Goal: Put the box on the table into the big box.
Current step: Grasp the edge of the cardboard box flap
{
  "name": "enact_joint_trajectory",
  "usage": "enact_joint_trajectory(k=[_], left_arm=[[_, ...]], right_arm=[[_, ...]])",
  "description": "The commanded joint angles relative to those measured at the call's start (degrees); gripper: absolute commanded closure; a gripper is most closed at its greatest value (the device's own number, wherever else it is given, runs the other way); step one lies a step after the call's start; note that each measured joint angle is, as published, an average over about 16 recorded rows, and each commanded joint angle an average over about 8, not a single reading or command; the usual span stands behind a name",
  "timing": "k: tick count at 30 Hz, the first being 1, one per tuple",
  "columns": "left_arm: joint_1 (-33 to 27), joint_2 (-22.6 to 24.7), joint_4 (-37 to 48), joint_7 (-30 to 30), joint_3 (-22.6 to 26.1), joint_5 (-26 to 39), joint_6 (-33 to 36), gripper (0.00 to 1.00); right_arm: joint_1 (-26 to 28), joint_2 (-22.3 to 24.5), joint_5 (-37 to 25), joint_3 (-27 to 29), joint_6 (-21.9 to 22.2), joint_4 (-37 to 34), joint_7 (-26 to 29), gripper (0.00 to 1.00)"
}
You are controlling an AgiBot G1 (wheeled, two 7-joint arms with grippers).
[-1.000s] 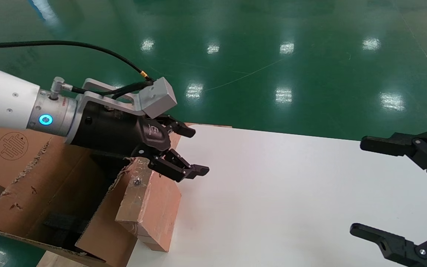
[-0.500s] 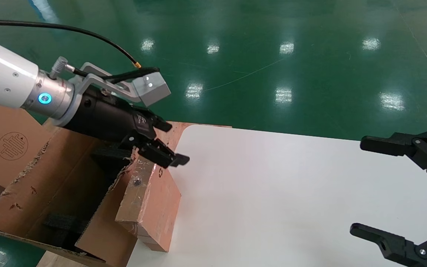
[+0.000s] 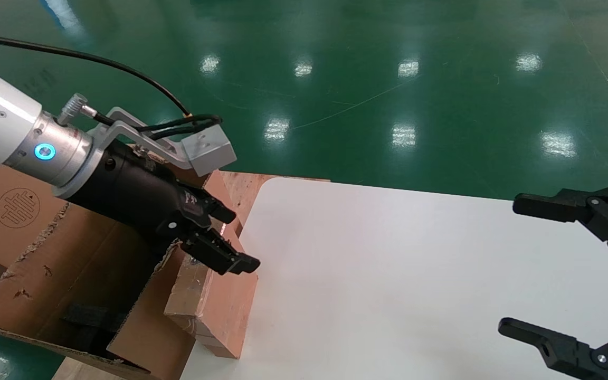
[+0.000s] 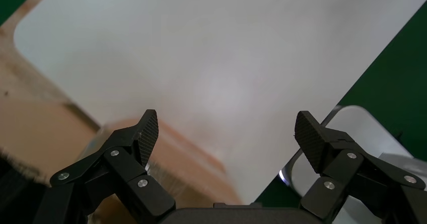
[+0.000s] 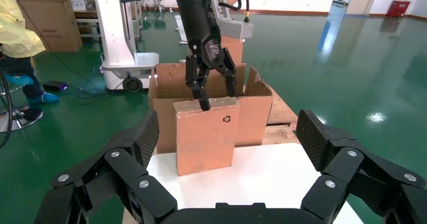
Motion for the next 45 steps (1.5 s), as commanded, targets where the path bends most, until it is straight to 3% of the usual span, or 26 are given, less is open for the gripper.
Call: enact_joint_trajectory(k=[1, 23, 33, 45], left_arm=[[-1.66, 0.11, 0.01, -0.37, 2.64, 0.17, 0.00, 0.00], [-14.38, 4.23, 0.13, -14.42, 26.55, 2.86, -0.76, 0.00], [-20.52, 6.82, -0.14, -19.56, 34.59, -7.10, -0.33, 0.00], [-25.48, 10.51, -0.16, -23.28, 44.16, -9.81, -1.27, 0.00]], right_arm=[[0.00, 0.00, 0.01, -0.01, 0.00, 0.00, 0.00, 0.00], [0.02, 0.04, 0.07, -0.10, 0.04, 0.00, -0.05, 0.00], [0.03, 0.06, 0.09, -0.14, 0.06, 0.00, -0.07, 0.00], [0.04, 0.08, 0.12, -0.18, 0.08, 0.00, -0.09, 0.00]])
